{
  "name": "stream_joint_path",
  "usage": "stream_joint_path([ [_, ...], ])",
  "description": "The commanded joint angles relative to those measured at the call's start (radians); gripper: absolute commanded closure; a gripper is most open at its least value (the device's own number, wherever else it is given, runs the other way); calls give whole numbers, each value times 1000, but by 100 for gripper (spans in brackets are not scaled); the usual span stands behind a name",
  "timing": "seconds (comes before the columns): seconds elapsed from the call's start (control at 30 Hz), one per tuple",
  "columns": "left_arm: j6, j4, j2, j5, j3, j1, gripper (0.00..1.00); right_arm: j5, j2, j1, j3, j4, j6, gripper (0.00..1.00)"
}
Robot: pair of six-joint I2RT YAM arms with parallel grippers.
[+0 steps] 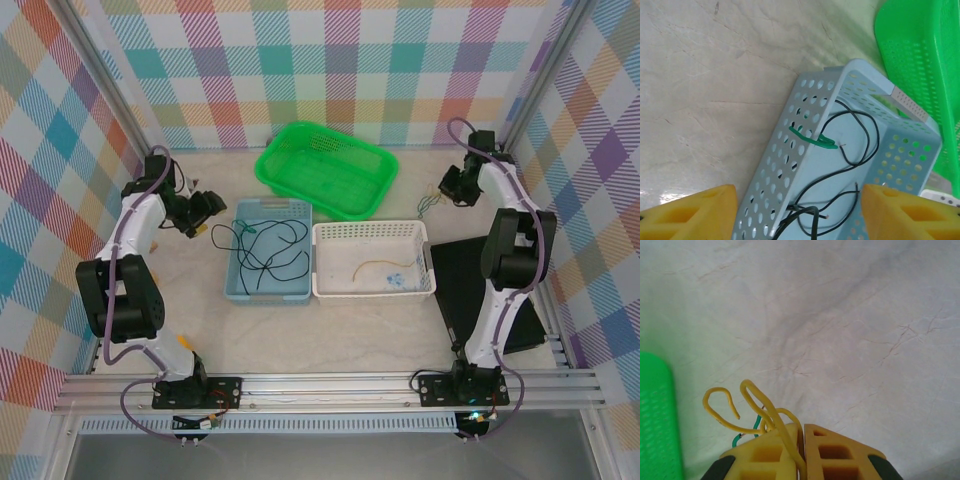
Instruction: Untangle the cables
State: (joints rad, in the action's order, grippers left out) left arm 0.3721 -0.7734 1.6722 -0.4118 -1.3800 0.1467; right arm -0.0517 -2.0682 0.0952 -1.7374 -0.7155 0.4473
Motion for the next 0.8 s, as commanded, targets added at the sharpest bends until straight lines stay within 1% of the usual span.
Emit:
stream_joint_path([
  [0.0, 46, 40, 25, -59, 28, 8, 35, 15, -30, 15, -48, -4, 31, 100],
  [0.07, 78, 89, 45, -121, 48, 8, 36, 6, -45, 18, -58, -4, 32, 100],
  [0.1, 98, 114, 58, -159, 59, 7, 39, 2, -54, 21, -63, -4, 33, 100],
  [0.17, 123, 141, 82, -188, 70, -2, 41, -6, -65, 26, -68, -5, 36, 100],
  [0.3, 145, 161, 108, -198, 68, -27, 41, -14, -82, 32, -68, -6, 27, 99],
  [0.43, 148, 162, 126, -181, 50, -42, 42, -31, -89, 38, -60, 1, 16, 99],
  [0.53, 166, 194, 140, -211, 50, -48, 43, -39, -88, 39, -54, 7, 12, 99],
  [0.77, 150, 168, 165, -196, 32, -60, 53, -48, -95, 46, -45, 17, 10, 99],
])
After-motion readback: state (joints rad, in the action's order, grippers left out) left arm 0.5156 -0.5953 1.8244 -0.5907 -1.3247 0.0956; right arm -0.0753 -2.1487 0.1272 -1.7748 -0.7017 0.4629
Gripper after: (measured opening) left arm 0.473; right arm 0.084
